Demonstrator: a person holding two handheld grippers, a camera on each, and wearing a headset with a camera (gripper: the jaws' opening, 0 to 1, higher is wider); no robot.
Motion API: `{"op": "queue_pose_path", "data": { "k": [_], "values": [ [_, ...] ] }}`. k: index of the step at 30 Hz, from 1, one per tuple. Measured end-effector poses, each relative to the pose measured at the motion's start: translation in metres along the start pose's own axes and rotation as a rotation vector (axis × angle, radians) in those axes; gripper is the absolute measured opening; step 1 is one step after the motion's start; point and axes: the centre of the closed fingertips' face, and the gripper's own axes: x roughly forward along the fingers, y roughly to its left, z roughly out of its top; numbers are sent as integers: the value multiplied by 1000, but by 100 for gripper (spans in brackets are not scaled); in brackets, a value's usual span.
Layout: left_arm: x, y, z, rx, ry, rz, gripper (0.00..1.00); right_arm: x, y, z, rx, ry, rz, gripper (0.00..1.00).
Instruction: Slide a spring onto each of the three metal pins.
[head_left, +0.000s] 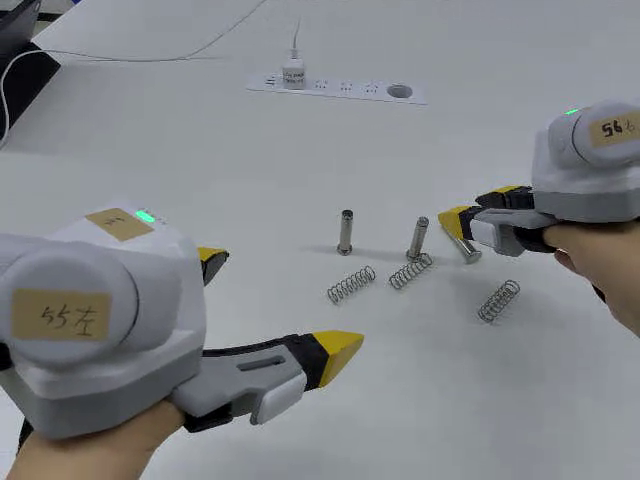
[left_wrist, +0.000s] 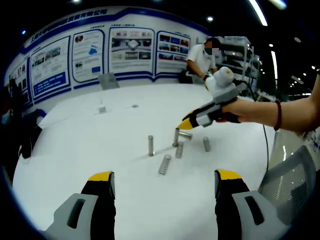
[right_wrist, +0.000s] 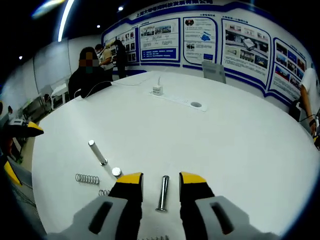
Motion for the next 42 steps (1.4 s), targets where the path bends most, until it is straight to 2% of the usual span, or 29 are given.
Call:
{"op": "queue_pose_path", "data": {
  "k": [12,24,28,29,33,42],
  "values": [
    [2,5,-3,-8,9,6,82,20,-4,-18,25,80,-17,21],
    [4,6,-4,-16,11,10,82,27,-4,-24,24,127,-24,13],
    [3,8,-3,-15,9,13,81,26,-4,-31,43,164,-29,10],
    [3,8,-3,-15,8,14,81,28,-5,-29,52,150,-30,10],
    [3,8,-2,-15,5,13,81,29,-4,-29,54,156,-29,9],
    [1,6,2,-21,-11,8,81,26,-7,-28,130,155,-14,9]
  ]
}}
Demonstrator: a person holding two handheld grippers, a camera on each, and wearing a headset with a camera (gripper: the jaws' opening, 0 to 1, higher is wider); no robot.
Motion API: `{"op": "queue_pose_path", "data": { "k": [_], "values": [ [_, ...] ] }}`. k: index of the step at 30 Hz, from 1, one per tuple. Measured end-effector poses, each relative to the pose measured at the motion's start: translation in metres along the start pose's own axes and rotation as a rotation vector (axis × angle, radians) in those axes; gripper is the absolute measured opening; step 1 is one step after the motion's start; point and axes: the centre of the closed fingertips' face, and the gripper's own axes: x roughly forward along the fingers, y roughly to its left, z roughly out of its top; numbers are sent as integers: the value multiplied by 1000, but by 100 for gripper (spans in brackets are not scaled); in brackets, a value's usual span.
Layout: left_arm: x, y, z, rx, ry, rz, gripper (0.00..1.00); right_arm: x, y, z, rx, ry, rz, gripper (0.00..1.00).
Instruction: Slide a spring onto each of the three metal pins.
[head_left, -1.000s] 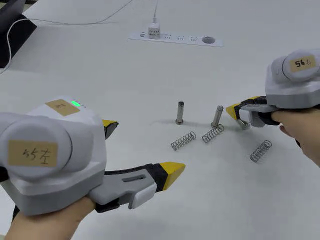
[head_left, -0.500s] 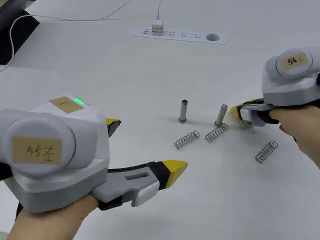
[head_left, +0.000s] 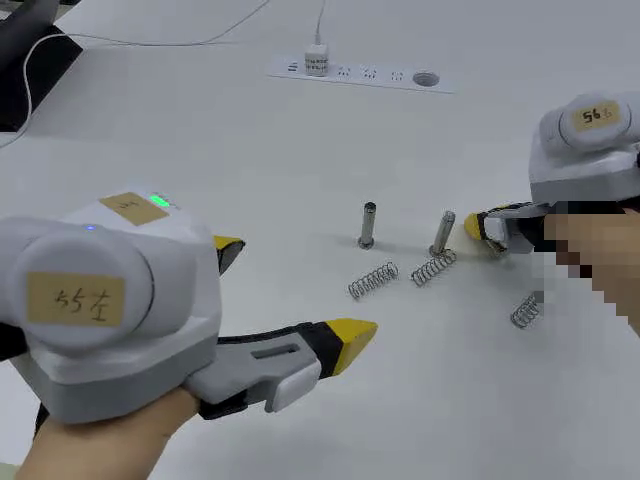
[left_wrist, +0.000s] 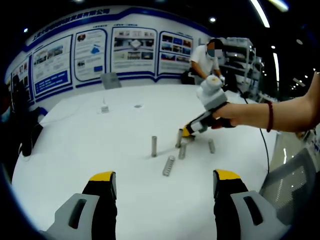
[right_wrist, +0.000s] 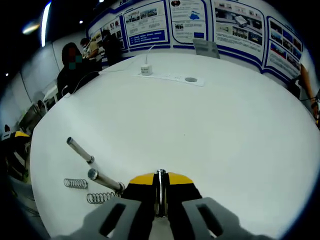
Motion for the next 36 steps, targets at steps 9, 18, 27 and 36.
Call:
{"op": "queue_pose_path", "data": {
  "k": [9,18,27,36],
  "values": [
    [-1,-2,3,5,-10,-3,80,-14,-2,4,12,-22,6,9],
    [-3,-7,8,13,-29,-16,79,-33,1,7,-12,-41,11,9],
    [-5,-10,10,14,-39,-25,78,-49,2,7,-26,-56,16,8],
    [-5,-13,10,24,-40,-34,76,-60,2,2,-40,-66,9,8]
  ]
}}
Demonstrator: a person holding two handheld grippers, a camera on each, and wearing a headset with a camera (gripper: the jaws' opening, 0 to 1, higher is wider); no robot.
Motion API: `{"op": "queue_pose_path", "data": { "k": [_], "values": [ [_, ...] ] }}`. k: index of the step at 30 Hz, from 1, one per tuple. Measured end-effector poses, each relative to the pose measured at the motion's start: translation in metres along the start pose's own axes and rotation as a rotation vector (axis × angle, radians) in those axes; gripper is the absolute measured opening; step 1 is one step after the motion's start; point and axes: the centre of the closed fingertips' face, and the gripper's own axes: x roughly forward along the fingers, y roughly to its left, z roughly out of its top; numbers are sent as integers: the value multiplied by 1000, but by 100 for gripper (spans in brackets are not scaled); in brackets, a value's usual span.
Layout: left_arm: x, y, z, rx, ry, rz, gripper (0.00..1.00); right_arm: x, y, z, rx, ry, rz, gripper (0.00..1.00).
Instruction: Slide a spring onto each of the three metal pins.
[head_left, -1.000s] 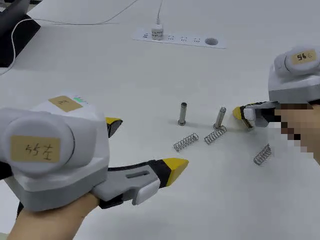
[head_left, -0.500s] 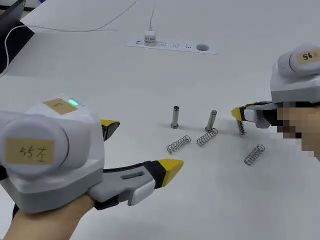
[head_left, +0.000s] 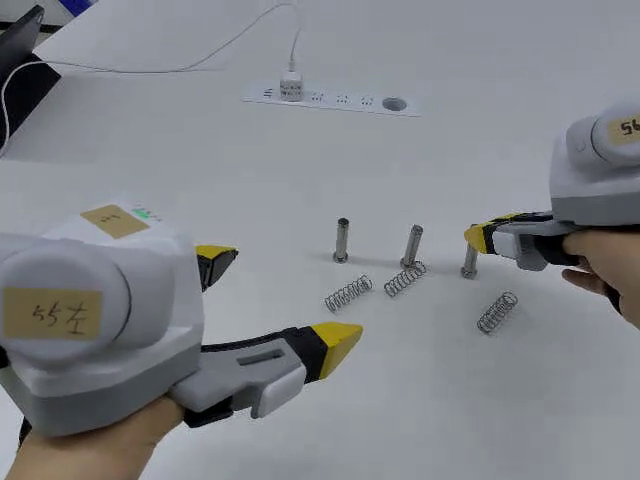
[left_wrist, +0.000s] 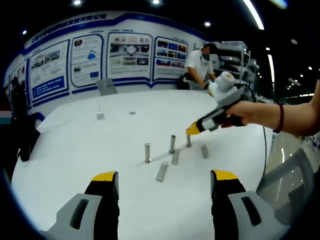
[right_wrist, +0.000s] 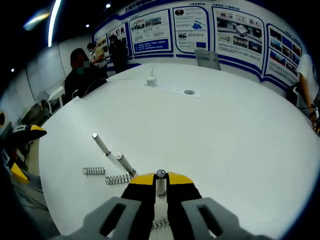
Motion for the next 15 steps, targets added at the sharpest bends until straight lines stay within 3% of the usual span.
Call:
{"op": "queue_pose_path", "data": {
  "k": [15],
  "values": [
    [-2,-1,-2,16,7,1,75,-9,3,-8,-71,25,-16,9]
  ]
}}
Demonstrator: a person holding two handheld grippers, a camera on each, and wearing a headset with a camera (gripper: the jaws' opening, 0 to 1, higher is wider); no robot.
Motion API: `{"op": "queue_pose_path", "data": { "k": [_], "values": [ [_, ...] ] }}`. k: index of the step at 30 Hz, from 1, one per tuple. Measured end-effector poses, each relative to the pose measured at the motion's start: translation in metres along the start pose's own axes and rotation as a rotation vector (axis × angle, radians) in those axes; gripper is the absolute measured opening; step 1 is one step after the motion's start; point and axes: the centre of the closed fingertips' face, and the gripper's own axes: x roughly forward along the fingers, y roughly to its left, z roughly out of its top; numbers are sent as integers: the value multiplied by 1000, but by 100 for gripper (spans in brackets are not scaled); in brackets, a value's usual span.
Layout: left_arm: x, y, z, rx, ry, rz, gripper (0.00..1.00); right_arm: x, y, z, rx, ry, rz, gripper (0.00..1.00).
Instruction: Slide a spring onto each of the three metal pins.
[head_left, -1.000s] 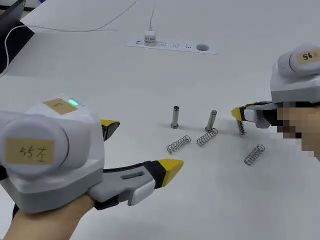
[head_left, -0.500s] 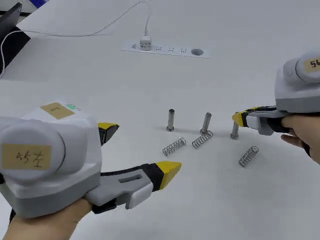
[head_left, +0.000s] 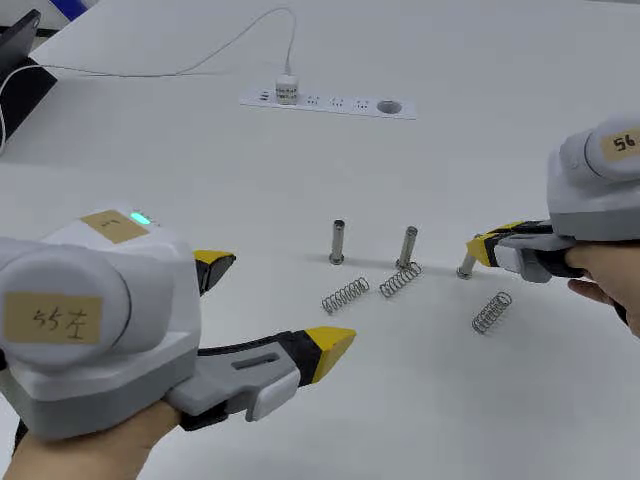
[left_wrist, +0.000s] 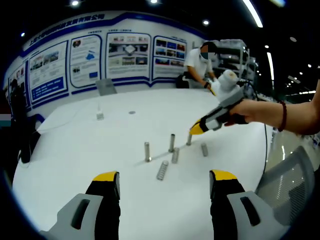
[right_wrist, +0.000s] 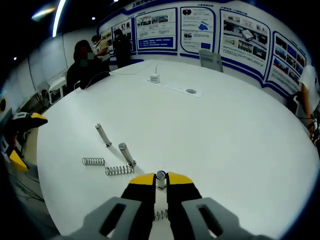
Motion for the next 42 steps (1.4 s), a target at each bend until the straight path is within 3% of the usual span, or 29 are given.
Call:
{"op": "queue_pose_path", "data": {
  "k": [14,23,30,35,42],
  "values": [
    [0,-1,-1,11,8,-6,72,-1,-1,-2,46,-12,1,9],
    [4,3,-3,25,12,-2,70,-9,-1,-2,66,-36,5,19],
    [12,8,-2,33,5,-10,66,-17,4,2,111,-98,43,23],
    [20,12,-6,59,20,-14,63,-25,3,5,116,-149,36,28],
    [33,15,-13,79,39,-40,60,-32,11,4,133,-208,77,31]
  ]
}}
